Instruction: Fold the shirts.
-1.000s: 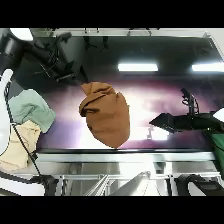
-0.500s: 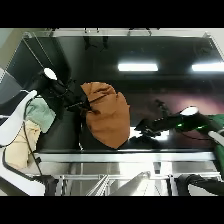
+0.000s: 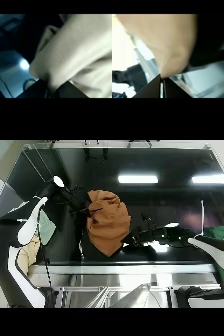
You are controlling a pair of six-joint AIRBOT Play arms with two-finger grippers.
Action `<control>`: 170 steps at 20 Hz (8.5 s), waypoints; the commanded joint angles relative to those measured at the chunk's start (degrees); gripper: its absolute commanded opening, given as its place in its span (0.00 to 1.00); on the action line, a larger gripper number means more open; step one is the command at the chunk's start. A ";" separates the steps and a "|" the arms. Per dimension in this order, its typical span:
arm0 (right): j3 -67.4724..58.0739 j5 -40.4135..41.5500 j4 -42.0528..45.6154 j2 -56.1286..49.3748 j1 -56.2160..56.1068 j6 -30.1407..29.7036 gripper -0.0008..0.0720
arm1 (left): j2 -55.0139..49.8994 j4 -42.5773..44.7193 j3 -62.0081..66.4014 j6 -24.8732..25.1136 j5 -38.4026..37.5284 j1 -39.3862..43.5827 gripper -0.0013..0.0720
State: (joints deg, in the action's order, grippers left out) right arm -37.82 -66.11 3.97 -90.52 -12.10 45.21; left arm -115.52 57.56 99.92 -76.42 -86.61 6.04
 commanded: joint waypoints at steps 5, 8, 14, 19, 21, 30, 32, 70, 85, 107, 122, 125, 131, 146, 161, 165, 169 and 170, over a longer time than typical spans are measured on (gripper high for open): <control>-11.39 -18.45 -12.66 16.31 16.57 -1.73 0.03 | 14.86 -27.47 11.13 1.60 -10.43 -3.48 0.05; -19.87 -19.63 -23.56 28.68 19.69 -1.77 0.03 | 24.06 -40.65 17.20 1.99 -12.22 -3.52 0.04; -30.88 -5.75 -6.03 45.09 24.02 1.20 0.03 | 42.40 -34.97 9.94 3.45 -9.35 -3.52 0.06; -30.18 -2.05 19.19 40.15 19.61 10.36 0.03 | 45.86 -19.76 -2.73 5.73 1.07 -2.51 0.06; -29.18 -2.01 20.98 34.97 16.79 10.34 0.03 | 42.45 -20.06 -6.25 7.93 2.89 -2.47 0.06; -28.30 1.62 33.22 18.18 21.44 11.87 0.72 | 15.93 -18.97 9.84 4.44 -3.06 -8.22 0.99; -28.39 1.64 37.38 16.46 26.51 13.55 0.72 | 14.23 -16.65 9.40 -4.07 -12.85 -10.43 0.99; -44.11 -3.21 6.91 37.66 32.83 1.86 0.03 | 44.24 -39.50 13.60 1.40 -6.60 -3.06 0.06; -44.15 18.12 17.77 5.38 18.03 -2.82 0.03 | 32.85 -28.52 -20.92 14.01 0.17 -12.39 0.05; -18.49 -12.52 47.91 -0.55 46.69 10.23 0.71 | 29.18 -10.64 -38.53 5.66 0.87 -12.85 0.96; -15.78 -13.86 48.83 -5.97 36.54 10.29 0.61 | 32.35 -5.77 -46.10 3.43 11.50 0.61 0.96; -15.78 -13.86 48.78 -5.97 36.54 10.54 0.61 | 32.37 -4.63 -46.10 3.19 12.66 -3.45 0.96; -15.78 -14.75 48.74 -5.97 36.52 10.78 0.49 | 32.37 -5.25 -46.07 3.28 24.63 -4.37 0.95; -20.04 -28.57 44.89 2.84 48.15 14.91 0.03 | 44.15 -5.44 -46.10 8.50 7.15 -21.35 0.06; -36.70 -6.25 -32.96 51.19 56.11 -1.36 0.03 | 72.70 -107.65 -26.34 28.59 -17.99 -64.02 0.06; -36.72 4.35 -14.16 57.27 57.55 -0.59 0.03 | 66.07 -96.24 -21.27 22.29 -15.34 -62.66 0.06; -34.25 1.05 6.36 51.19 51.89 4.68 0.03 | 56.74 -69.33 -25.97 20.44 -13.42 -49.31 0.06; -32.44 0.68 8.28 48.92 49.31 4.22 0.03 | 54.18 -64.04 -28.74 21.00 -11.47 -44.57 0.06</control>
State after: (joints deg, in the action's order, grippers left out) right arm -72.79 -66.04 -0.73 -38.13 41.56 48.03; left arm -55.48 -24.14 74.78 -54.50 -101.08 -47.44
